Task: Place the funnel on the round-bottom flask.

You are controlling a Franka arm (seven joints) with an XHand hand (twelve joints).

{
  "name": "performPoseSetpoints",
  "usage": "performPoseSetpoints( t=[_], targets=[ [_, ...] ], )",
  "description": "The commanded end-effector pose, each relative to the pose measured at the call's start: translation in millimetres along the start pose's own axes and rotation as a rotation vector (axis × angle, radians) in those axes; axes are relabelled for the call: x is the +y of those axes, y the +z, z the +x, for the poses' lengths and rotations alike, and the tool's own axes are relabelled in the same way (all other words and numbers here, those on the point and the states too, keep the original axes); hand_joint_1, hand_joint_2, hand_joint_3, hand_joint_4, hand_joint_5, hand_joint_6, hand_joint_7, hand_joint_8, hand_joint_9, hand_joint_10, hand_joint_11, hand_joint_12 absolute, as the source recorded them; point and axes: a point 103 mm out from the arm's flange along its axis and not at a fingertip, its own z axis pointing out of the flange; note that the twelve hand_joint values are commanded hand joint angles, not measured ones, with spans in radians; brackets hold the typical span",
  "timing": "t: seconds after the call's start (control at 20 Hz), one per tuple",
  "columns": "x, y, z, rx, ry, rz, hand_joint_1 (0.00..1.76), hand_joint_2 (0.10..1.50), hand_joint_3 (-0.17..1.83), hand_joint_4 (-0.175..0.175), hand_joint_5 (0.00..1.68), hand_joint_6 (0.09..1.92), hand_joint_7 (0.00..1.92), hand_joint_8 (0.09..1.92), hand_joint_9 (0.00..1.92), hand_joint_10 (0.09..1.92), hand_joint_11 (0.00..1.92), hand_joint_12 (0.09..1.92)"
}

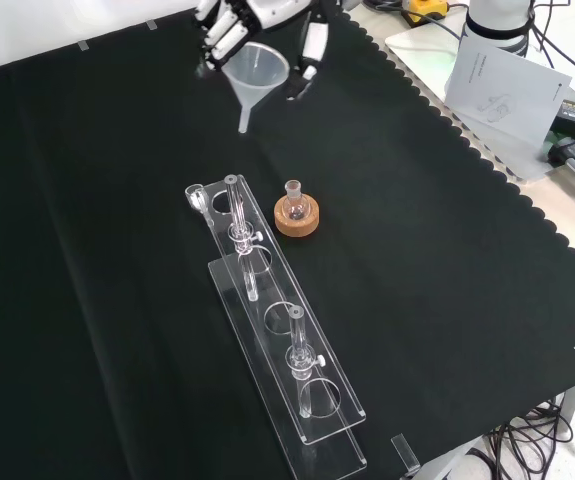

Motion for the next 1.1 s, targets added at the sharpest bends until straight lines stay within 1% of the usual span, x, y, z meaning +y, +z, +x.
performPoseSetpoints(
  t=[0.05, 0.35, 0.55, 0.8, 1.1],
  targets=[
    [-52, 22, 5, 0.009, 0.020, 0.011, 0.72, 0.78, 0.49, -0.045, 0.59, 0.27, 0.83, 0.76, 1.15, 0.49, 0.63, 1.25],
    [-68, 46, 15, 0.006, 0.015, 0.048, 0.72, 0.78, 0.49, -0.045, 0.58, 0.28, 0.83, 0.76, 1.15, 0.50, 0.63, 1.25],
    [-72, 63, 20, 0.015, 0.013, 0.064, 0.71, 0.78, 0.50, -0.045, 0.58, 0.29, 0.82, 0.76, 1.15, 0.50, 0.62, 1.25],
    [-69, 78, 24, 0.037, 0.005, 0.077, 0.71, 0.78, 0.50, -0.045, 0.58, 0.30, 0.82, 0.77, 1.14, 0.50, 0.60, 1.26],
    [-55, 95, 32, 0.056, -0.022, 0.106, 0.71, 0.78, 0.50, -0.044, 0.56, 0.33, 0.81, 0.77, 1.12, 0.52, 0.59, 1.27]
  ],
)
